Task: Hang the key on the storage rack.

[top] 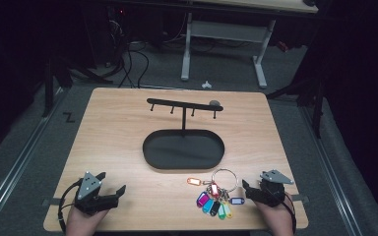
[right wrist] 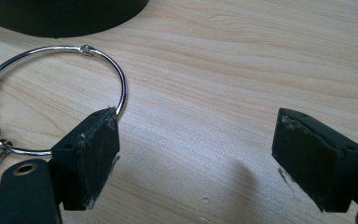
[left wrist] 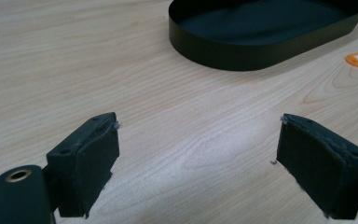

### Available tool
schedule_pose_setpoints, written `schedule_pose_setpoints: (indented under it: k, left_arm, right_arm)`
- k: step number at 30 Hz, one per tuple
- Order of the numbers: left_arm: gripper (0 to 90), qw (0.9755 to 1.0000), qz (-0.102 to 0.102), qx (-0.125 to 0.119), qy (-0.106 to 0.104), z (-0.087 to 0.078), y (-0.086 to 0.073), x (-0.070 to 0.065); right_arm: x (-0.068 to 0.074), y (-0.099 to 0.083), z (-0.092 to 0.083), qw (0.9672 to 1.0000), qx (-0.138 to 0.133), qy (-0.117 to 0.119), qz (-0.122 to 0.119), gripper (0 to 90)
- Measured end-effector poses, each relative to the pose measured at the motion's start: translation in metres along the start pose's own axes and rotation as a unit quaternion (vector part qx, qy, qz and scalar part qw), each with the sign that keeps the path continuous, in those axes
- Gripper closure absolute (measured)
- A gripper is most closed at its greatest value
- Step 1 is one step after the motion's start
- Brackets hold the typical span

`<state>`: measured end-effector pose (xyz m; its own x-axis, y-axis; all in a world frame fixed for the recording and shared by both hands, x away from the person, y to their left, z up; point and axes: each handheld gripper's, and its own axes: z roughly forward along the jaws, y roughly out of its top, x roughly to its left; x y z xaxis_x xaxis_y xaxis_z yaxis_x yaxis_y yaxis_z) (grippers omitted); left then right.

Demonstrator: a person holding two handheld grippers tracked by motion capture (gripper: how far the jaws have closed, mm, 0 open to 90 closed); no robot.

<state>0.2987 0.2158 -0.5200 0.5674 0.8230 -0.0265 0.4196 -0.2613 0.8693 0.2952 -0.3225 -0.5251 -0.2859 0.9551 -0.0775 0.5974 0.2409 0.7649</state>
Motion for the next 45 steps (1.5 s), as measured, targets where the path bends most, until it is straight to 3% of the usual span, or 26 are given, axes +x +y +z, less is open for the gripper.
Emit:
schedule_pose_setpoints:
  k: [5,10,18,28,45]
  left_arm:
    - [13.7,1.0000,0.001,-0.006,0.001,0.005,0.004,-0.001]
    - [13.6,1.0000,0.003,0.001,0.000,0.010,0.004,-0.003]
    - [13.6,0.9999,-0.006,-0.008,-0.003,0.007,0.004,0.000]
    - [13.4,0.9999,-0.011,-0.009,-0.005,0.000,0.000,0.001]
    - [13.4,0.9999,-0.011,-0.001,-0.009,0.006,0.001,0.002]
  right_arm:
    - [0.000,-0.001,-0.003,0.9998,-0.016,-0.012,-0.004,14.2]
    - [-0.002,-0.003,-0.007,0.9998,-0.011,-0.014,-0.003,14.1]
    - [0.003,-0.001,-0.008,0.9997,-0.004,-0.023,-0.001,10.9]
    - [0.009,0.007,-0.003,0.9995,-0.018,-0.025,-0.004,9.5]
    - [0.022,0.027,-0.004,0.9977,-0.005,0.027,-0.062,21.2]
